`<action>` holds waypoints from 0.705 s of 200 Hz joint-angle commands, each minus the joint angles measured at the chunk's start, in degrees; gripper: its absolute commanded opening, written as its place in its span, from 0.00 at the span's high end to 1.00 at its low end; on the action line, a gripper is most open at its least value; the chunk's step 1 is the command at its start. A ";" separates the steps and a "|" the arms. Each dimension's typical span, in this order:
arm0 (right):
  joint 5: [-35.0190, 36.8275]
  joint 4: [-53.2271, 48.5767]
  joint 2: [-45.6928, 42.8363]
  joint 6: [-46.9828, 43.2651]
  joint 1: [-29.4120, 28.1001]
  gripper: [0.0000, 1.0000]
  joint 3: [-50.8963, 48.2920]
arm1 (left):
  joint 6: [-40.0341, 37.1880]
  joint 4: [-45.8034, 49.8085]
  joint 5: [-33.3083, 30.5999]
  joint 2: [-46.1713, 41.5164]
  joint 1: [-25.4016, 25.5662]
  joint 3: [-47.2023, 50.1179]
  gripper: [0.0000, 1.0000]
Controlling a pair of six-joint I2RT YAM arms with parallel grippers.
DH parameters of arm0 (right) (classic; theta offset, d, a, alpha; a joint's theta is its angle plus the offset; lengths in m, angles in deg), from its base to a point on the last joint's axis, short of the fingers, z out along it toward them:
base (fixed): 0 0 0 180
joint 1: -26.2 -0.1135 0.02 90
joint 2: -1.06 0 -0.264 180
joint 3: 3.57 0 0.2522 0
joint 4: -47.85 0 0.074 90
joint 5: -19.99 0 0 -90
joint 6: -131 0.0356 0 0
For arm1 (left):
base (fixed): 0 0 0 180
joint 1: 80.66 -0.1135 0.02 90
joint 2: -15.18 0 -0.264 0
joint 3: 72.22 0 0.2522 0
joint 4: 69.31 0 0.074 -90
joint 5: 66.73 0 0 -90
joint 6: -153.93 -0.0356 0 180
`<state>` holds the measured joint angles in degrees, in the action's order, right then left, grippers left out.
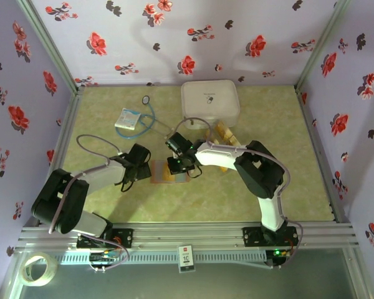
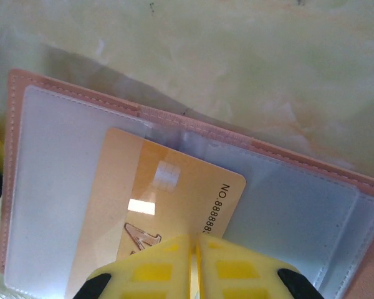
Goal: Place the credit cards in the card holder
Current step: Insert the credit card into the card slot.
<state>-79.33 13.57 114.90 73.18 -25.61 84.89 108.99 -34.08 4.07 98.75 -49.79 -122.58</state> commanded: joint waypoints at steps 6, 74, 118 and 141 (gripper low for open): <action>-2.13 2.12 1.36 2.12 -0.65 0.90 1.65 | -0.56 -10.71 8.83 5.03 2.10 1.02 0.00; -1.04 1.83 -1.26 1.85 -0.47 0.89 1.82 | -0.74 -10.71 8.57 4.93 2.35 1.27 0.00; 1.68 0.13 -4.41 0.67 1.39 0.89 -2.13 | -0.67 -10.93 8.57 5.19 2.35 1.27 0.00; 1.62 0.32 -4.37 0.75 1.54 0.89 -3.28 | -0.93 -10.93 8.57 5.27 2.35 1.09 0.00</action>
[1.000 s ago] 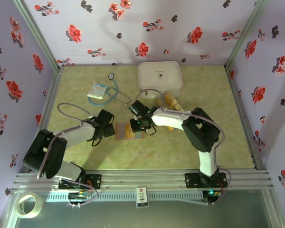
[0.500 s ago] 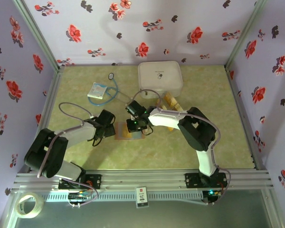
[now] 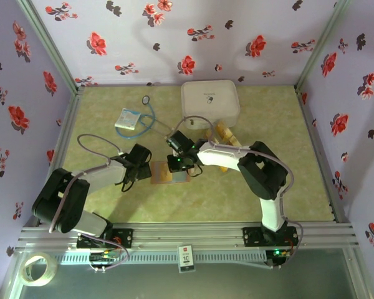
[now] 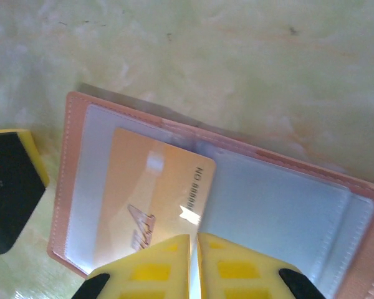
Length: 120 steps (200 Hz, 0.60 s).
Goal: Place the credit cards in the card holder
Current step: Insert the credit card into the card slot.
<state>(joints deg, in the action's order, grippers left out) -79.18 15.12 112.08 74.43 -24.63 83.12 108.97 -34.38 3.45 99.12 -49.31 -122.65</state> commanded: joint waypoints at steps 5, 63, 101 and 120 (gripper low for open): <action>1.22 -0.99 -1.45 -0.38 0.51 0.89 -1.71 | -0.91 -10.68 9.18 4.83 1.87 1.23 0.00; -0.32 0.25 1.31 0.71 -0.83 0.90 0.01 | -1.09 -10.73 9.27 5.19 1.93 0.99 0.00; -0.92 0.00 3.08 0.84 -1.87 0.90 1.95 | -1.00 -11.06 9.43 5.53 1.94 1.10 0.00; -0.99 -0.10 3.56 0.89 -2.36 0.90 2.49 | -0.85 -11.32 9.66 6.00 1.91 1.07 0.00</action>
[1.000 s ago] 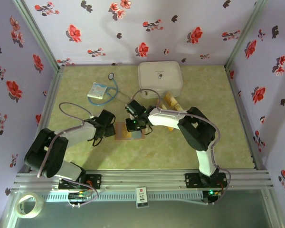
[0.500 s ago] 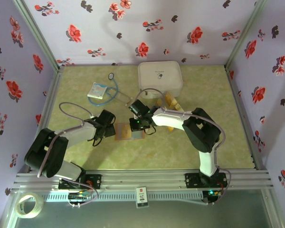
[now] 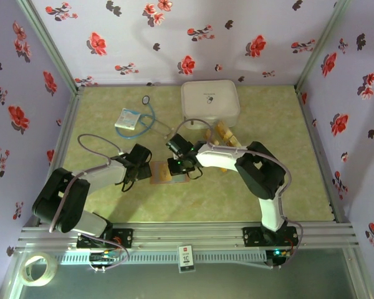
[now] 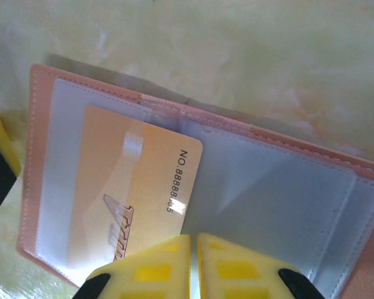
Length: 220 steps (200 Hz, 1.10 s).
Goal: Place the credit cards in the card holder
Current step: Insert the credit card into the card slot.
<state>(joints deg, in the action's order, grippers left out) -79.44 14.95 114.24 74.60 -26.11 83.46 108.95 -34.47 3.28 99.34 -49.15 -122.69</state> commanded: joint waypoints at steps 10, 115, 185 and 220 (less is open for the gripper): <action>-0.65 0.21 1.42 0.79 -1.03 0.90 2.39 | -0.73 -11.48 9.88 5.78 1.83 1.21 0.00; -1.71 -0.64 4.84 1.26 -2.57 0.90 6.94 | -0.32 -12.72 10.31 6.02 2.02 2.34 0.00; -1.16 -2.38 5.58 0.30 -2.94 0.89 8.21 | -0.25 -12.92 10.52 5.86 2.17 2.56 0.00; 1.10 -3.73 1.48 -0.77 -2.48 0.87 6.39 | -0.70 -10.52 9.82 3.94 1.09 1.99 0.00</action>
<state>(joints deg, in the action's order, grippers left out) -80.44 13.94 119.25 74.56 -28.34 90.70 108.97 -34.86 2.86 99.43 -48.89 -122.58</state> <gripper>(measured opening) 0.118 0.996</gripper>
